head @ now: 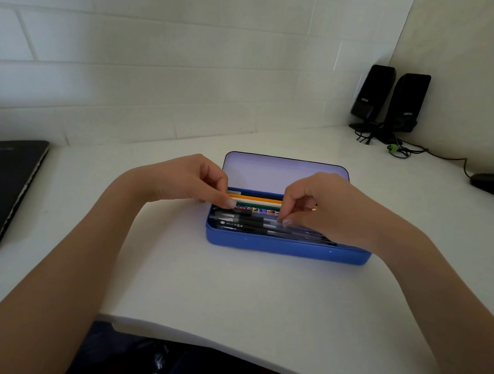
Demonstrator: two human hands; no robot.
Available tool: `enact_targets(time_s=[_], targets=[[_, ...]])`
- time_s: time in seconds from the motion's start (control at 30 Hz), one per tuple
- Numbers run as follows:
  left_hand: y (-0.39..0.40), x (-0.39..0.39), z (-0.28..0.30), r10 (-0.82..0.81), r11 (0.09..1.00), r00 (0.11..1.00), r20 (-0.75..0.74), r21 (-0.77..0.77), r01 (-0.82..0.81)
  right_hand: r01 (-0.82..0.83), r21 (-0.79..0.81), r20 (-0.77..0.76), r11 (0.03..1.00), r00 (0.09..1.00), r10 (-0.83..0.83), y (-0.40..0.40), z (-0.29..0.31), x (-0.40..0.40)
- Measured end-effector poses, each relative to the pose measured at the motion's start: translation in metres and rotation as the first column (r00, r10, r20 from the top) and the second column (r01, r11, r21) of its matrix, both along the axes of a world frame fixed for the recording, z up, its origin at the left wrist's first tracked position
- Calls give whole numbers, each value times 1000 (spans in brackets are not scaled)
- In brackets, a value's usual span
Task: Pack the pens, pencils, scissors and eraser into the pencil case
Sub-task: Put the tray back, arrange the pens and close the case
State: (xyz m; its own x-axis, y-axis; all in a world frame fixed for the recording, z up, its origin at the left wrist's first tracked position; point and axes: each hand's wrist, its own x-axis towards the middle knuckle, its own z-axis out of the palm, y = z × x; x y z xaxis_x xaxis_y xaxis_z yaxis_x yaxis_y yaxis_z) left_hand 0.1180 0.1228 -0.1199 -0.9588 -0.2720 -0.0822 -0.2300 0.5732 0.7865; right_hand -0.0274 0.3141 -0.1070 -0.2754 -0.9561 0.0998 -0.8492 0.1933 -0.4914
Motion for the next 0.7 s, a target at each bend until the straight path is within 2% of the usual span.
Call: enact_targets(time_s=[0.33, 0.47, 0.7], targets=[[1, 2, 2, -28, 999, 999, -19, 34, 28, -3, 5, 6, 1000, 1000, 3, 9, 13, -9], [0, 2, 2, -54, 998, 999, -6, 42, 54, -9, 169, 6, 986, 1000, 9, 20, 22, -13], [0, 2, 2, -42, 998, 999, 1, 51, 42, 128, 276, -113, 953, 989, -100, 21, 22, -11]])
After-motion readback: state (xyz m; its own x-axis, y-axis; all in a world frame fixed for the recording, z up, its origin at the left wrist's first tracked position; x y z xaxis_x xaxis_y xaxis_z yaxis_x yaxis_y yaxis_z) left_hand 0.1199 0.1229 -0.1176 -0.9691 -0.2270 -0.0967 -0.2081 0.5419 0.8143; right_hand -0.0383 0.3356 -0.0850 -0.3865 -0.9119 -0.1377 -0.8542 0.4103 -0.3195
